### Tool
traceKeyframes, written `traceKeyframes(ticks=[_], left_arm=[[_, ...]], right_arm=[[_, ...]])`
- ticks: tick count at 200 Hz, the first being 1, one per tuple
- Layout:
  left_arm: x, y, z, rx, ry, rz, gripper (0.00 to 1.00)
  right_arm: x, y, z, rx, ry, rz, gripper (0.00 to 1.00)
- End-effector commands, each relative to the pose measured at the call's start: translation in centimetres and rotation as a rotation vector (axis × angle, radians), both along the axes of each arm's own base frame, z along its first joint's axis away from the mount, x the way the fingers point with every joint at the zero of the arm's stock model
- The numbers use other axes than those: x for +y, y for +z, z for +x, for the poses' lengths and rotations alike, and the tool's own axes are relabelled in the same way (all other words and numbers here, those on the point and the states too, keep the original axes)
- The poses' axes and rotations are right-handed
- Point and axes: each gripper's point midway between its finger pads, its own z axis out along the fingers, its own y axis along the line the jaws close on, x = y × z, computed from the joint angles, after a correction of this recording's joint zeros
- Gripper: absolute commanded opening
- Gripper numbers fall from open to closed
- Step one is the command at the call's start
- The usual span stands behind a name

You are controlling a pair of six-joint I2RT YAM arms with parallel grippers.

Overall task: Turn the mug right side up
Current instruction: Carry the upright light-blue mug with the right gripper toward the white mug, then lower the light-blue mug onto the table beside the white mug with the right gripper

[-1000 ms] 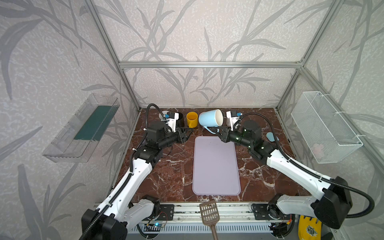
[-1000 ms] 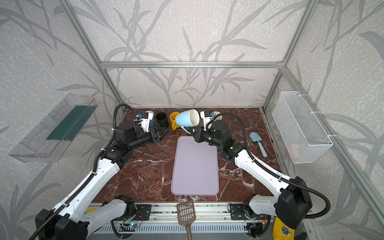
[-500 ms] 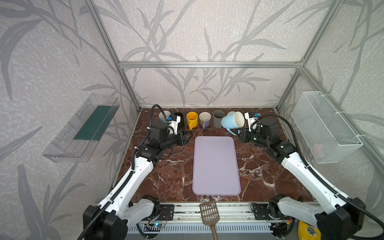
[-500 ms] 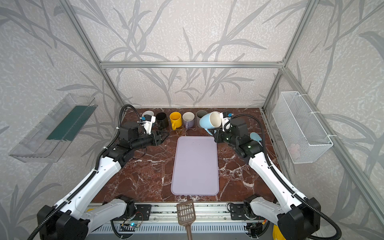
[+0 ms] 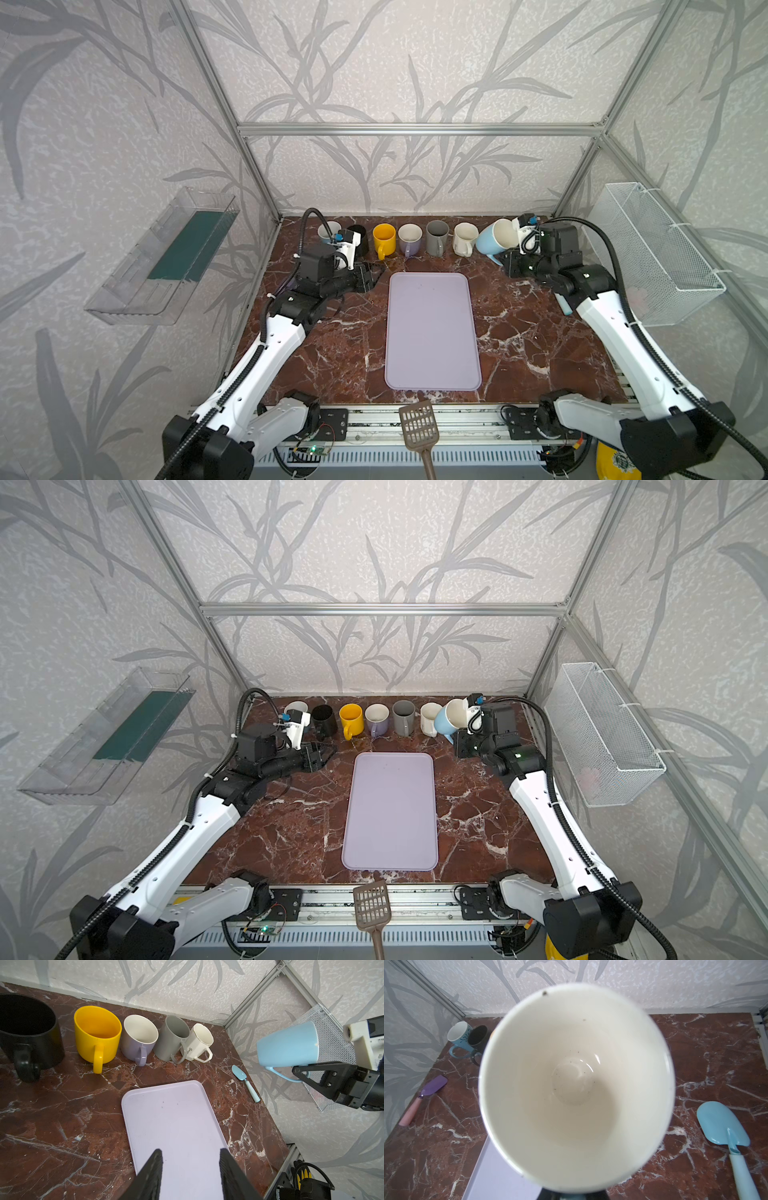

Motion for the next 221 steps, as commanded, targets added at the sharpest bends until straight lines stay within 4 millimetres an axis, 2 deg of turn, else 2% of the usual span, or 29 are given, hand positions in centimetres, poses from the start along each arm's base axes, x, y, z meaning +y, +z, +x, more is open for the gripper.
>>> traceKeyframes(ticks=[1,44,89,162,169,173,221], left_arm=[[0.1,1.8,0.0,-0.035,0.012,-0.006,0.47],[-0.1,1.7,0.1,-0.012,0.013,0.006,0.47],[0.0,1.7,0.1,0.012,0.030,0.027,0.47],[-0.2,2.2,-1.1,0.022,0.002,0.054,0.47],[-0.2,2.1,-1.1,0.025,-0.002,0.058,0.47],[-0.2,2.1,-1.2,0.025,-0.001,0.059,0.47],[-0.1,2.0,-1.3,0.029,0.002,0.069,0.47]], right_arm=[[-1.3,1.1,1.4,-0.029,-0.021,-0.073,0.00],[-2.9,-1.1,3.7,0.051,-0.085,-0.149,0.00],[-4.3,-3.0,7.1,0.077,-0.149,-0.175,0.00],[-5.5,-6.7,12.0,0.124,-0.195,-0.185,0.00],[-5.5,-6.3,12.4,0.116,-0.194,-0.179,0.00],[-5.5,-7.5,12.7,0.142,-0.192,-0.186,0.00],[-5.8,-9.9,15.0,0.198,-0.196,-0.211,0.00]])
